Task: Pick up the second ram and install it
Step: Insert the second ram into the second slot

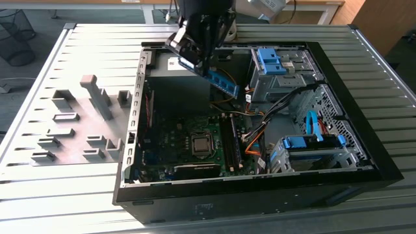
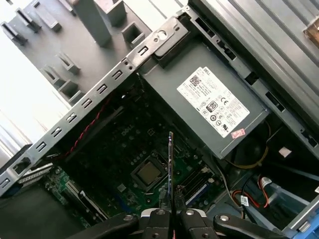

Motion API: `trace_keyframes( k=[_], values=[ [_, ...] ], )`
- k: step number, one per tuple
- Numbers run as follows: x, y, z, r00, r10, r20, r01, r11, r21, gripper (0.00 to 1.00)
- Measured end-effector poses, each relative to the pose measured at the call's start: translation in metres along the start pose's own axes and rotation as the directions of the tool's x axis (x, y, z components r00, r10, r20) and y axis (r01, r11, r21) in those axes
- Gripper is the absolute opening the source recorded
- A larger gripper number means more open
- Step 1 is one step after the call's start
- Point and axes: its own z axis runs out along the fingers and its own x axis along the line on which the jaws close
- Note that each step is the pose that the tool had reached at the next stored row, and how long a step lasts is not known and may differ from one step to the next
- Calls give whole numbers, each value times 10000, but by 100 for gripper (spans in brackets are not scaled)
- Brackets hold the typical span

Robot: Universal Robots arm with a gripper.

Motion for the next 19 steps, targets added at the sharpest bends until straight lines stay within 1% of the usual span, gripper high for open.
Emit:
trace_keyframes(
  k=[2, 4, 8, 9, 19],
  values=[
    [0, 0, 5, 9993, 364, 9, -364, 9993, 7, 14],
    [0, 0, 9, 9973, 735, 18, -735, 9973, 14, 14],
    [0, 0, 15, 9898, 1424, 34, -1425, 9898, 28, 14],
    [0, 0, 15, 9886, 1502, 35, -1502, 9886, 29, 14],
    [0, 0, 16, 9886, 1508, 37, -1508, 9886, 30, 14]
  ],
)
